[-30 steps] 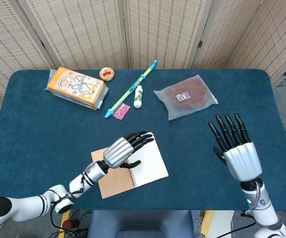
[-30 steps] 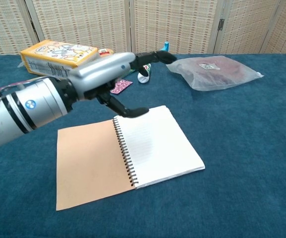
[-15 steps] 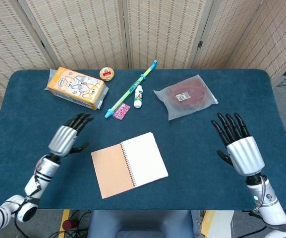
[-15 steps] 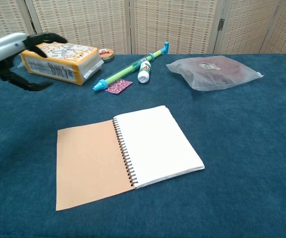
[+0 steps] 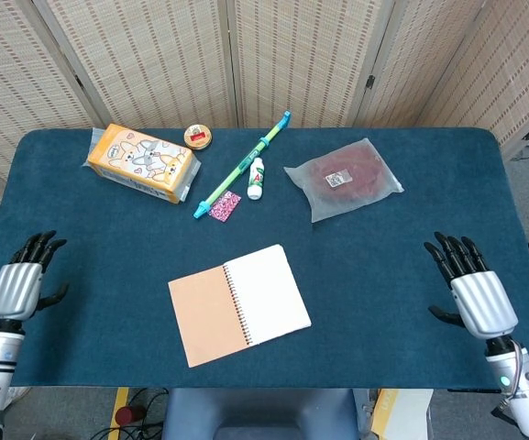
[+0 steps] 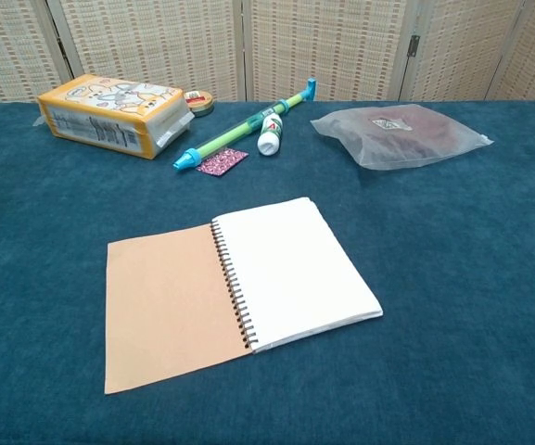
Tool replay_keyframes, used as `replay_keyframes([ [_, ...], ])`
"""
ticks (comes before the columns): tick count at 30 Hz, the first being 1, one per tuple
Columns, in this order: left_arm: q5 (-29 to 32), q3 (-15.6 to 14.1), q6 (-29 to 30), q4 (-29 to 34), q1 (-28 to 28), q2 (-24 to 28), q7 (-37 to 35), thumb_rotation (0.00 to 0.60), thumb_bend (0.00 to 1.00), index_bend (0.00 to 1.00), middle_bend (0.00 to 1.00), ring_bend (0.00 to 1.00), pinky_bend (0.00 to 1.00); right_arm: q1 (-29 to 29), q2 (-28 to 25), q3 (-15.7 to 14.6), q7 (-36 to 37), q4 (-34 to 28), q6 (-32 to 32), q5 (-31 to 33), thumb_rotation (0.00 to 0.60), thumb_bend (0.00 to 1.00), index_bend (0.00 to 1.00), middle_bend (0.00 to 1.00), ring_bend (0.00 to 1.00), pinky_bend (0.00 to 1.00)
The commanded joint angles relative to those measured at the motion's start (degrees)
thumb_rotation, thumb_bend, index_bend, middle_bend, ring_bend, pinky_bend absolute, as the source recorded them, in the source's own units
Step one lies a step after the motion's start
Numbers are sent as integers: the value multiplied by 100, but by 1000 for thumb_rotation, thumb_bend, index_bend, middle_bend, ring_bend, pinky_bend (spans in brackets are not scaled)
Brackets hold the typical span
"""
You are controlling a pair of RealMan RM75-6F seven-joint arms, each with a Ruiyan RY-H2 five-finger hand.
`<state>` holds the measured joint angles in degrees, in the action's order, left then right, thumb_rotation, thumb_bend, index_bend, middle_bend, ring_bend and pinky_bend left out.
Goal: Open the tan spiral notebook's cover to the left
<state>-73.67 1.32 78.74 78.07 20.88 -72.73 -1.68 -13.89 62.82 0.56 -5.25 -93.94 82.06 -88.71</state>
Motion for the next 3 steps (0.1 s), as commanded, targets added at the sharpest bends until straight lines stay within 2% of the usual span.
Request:
replay_keyframes([
  [1,-12,-54,281,188,-263,133,162,600,350,202,103,76,237,119,-32,-92,88,-22,-11,46,600,38,0,0,0,1],
  [3,-78,-116,462,302,-433,183,322,600,350,202,103,76,237,224,-22,-123,146,-30,47,82,600,40,0,0,0,1],
])
